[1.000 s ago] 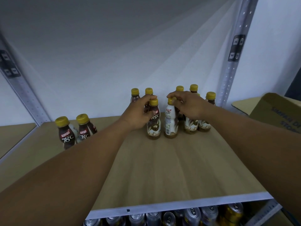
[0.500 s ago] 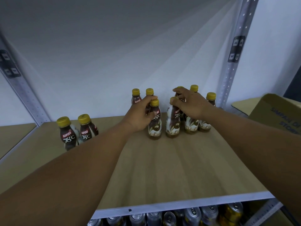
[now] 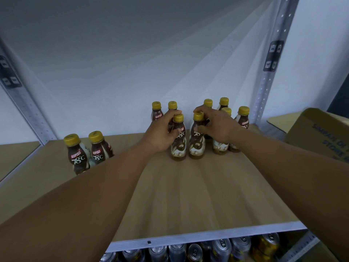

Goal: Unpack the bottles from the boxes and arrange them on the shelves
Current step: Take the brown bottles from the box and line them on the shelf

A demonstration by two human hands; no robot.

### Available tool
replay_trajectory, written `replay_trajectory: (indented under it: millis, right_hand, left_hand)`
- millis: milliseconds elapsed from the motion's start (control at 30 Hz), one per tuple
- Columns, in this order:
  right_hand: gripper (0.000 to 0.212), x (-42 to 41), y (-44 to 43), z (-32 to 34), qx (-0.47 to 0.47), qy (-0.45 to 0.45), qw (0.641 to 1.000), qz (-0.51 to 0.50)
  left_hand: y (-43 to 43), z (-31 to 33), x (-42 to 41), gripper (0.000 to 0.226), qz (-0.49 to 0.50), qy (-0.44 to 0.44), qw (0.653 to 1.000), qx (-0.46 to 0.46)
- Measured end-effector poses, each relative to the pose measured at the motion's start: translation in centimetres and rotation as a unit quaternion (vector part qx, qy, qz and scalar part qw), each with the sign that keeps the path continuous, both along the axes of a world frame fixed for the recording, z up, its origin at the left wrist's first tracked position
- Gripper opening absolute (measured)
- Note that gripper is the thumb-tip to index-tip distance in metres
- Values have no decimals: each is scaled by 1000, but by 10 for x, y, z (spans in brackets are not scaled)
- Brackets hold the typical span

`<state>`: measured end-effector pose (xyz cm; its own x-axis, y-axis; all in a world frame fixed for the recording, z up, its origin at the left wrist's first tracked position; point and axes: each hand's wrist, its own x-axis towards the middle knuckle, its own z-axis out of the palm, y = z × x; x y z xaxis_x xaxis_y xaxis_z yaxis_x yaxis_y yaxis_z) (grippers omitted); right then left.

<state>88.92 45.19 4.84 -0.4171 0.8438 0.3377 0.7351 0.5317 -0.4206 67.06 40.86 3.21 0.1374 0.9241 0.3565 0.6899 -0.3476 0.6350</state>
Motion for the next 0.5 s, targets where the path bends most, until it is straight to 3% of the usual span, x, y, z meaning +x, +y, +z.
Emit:
replay_trajectory:
  millis: [267, 500]
  right_hand:
    - [67, -1, -1, -3, -7, 22, 1000, -5]
    - [60, 1, -2, -9, -7, 45, 999, 1]
  left_hand:
    - [-1, 0, 0, 53, 2, 5, 1000, 7]
    - [1, -6, 7, 52, 14, 0, 1000, 27]
